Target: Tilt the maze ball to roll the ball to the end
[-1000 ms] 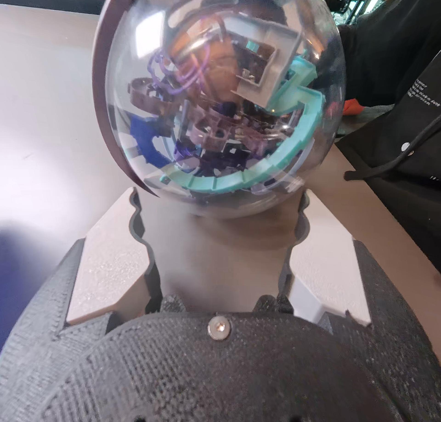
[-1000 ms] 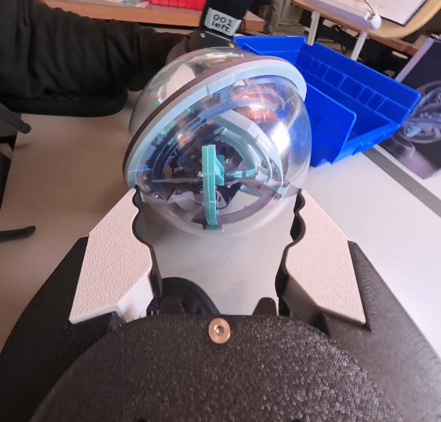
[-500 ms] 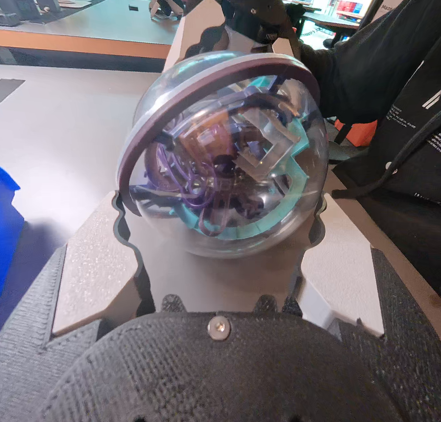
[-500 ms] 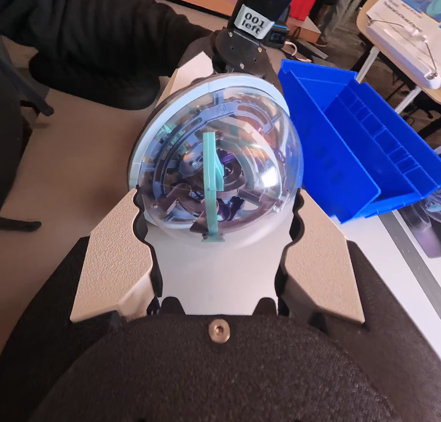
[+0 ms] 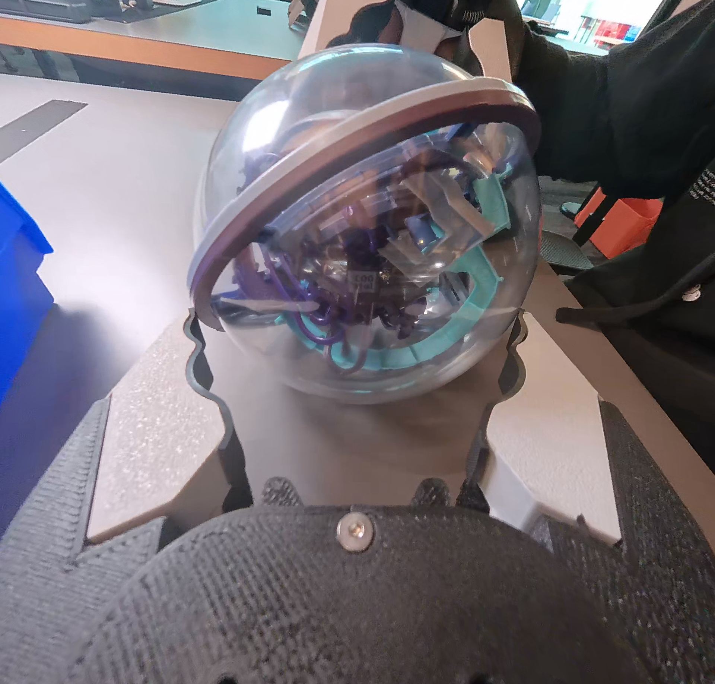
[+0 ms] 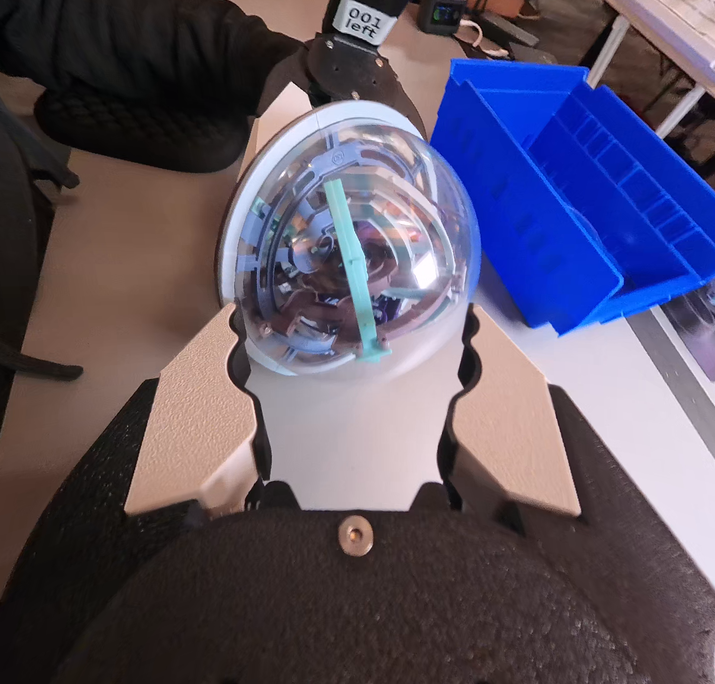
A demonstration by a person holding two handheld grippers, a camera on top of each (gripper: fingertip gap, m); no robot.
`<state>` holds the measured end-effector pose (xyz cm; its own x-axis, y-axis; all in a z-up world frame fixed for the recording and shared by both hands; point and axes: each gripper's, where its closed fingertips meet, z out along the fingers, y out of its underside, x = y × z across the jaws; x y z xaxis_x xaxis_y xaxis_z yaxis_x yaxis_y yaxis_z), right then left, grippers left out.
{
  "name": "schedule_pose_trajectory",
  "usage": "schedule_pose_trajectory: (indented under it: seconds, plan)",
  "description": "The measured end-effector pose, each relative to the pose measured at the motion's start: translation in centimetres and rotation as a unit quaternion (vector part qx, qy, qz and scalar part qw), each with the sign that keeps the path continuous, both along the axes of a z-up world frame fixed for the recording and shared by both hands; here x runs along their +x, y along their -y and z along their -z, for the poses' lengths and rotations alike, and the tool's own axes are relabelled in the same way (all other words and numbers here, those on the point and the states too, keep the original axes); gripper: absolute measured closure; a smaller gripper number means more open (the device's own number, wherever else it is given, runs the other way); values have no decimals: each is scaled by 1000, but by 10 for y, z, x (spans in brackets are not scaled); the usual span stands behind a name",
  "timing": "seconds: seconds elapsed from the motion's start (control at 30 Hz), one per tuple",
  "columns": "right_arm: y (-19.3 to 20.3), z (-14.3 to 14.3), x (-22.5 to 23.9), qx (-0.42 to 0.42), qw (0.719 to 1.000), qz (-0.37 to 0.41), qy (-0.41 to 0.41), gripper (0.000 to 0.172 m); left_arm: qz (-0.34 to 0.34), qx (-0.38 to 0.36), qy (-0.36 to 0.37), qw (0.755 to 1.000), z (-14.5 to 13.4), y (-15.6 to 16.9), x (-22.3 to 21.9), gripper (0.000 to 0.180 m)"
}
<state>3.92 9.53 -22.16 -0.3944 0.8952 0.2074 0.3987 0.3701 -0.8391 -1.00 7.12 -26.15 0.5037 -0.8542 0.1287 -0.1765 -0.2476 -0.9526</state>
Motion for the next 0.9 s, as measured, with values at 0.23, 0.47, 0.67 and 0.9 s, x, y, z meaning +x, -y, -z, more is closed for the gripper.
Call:
schedule_pose_trajectory:
  seconds: [0.23, 0.47, 0.67, 0.9]
  plan:
    - [13, 6, 33, 71, 992, 104, 2, 74, -15, -4, -17, 1000, 0, -1, 2, 31]
    - [34, 18, 40, 124, 973, 194, -19, 124, -62, -29, -9, 998, 3, -14, 6, 33]
    - [9, 11, 39, 139, 952, 266, -58, 154, -103, -36, -5, 994, 3, -21, 9, 33]
    - [-4, 7, 45, 104, 957, 258, -85, 167, -118, -35, -9, 992, 5, -22, 9, 40]
